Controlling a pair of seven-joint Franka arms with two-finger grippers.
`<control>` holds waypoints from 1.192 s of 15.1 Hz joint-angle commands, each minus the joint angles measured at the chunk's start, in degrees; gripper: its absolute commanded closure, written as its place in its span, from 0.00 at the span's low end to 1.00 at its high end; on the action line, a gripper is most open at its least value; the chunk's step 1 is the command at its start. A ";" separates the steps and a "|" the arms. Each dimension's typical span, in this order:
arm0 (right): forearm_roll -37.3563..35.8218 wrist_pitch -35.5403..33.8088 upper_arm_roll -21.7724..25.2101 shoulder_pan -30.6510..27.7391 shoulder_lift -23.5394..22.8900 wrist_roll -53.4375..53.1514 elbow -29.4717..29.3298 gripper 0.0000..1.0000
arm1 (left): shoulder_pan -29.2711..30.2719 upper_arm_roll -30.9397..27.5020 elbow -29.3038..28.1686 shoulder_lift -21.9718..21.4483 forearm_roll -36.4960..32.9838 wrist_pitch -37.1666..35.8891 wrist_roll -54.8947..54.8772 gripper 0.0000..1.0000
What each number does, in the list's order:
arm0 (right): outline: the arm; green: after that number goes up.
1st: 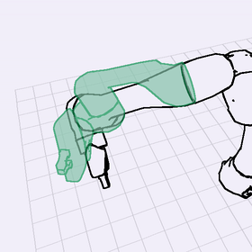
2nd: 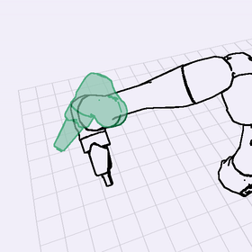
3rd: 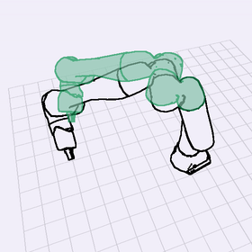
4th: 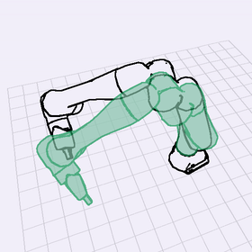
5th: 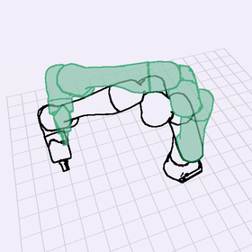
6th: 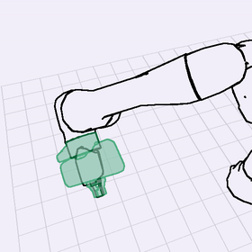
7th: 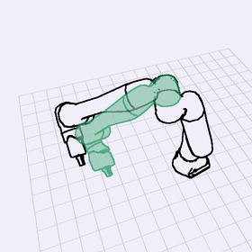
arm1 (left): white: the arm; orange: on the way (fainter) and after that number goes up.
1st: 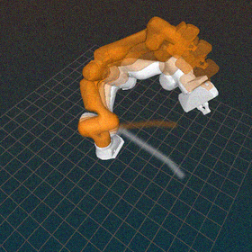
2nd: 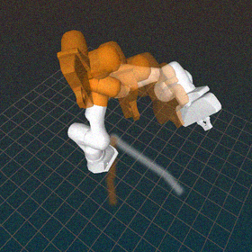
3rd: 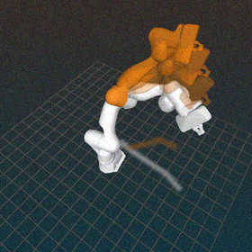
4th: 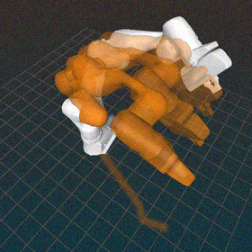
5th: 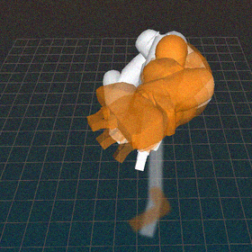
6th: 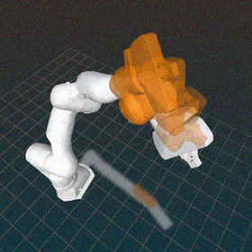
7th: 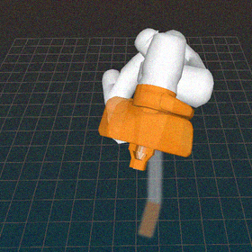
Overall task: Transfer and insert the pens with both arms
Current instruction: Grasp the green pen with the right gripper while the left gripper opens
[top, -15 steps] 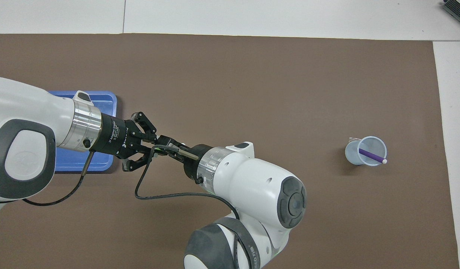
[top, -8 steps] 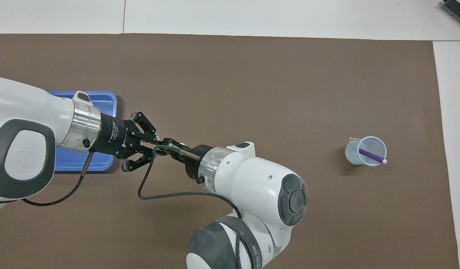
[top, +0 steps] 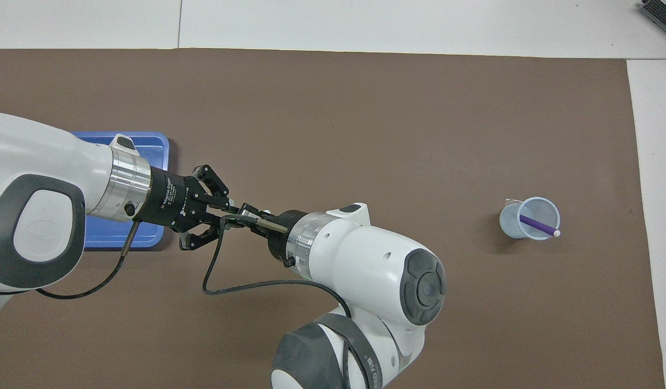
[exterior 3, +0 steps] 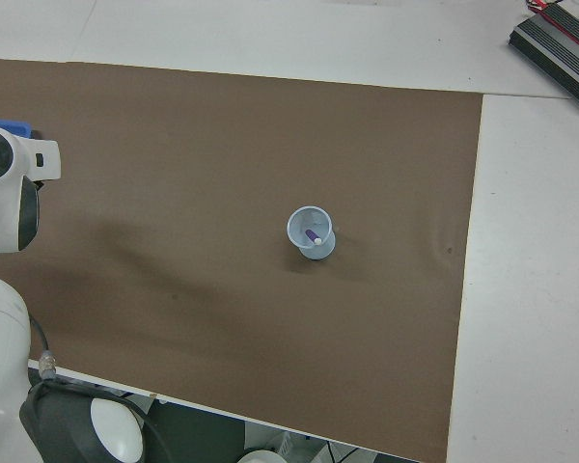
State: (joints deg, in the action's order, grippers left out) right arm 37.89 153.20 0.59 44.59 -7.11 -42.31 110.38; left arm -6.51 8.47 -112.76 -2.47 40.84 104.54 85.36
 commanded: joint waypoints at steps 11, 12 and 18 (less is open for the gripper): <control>-2.03 -4.05 0.11 -1.61 2.02 -1.81 1.33 1.00 | -1.48 -1.00 -1.41 -2.10 0.90 0.93 1.12 0.49; -2.03 -4.05 0.11 -1.61 2.02 -1.81 1.33 1.00 | -1.49 -1.00 -1.50 -2.27 0.90 1.10 1.21 0.42; -6.31 -8.77 0.20 -3.89 2.10 2.48 1.24 1.00 | -1.31 -1.09 -2.03 -3.59 0.12 1.54 -0.80 0.53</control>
State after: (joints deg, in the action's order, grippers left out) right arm 35.00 148.56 1.11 43.04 -6.50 -42.03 110.69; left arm -7.04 8.16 -112.82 -4.12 41.40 104.85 85.59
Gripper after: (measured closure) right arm 0.824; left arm 0.449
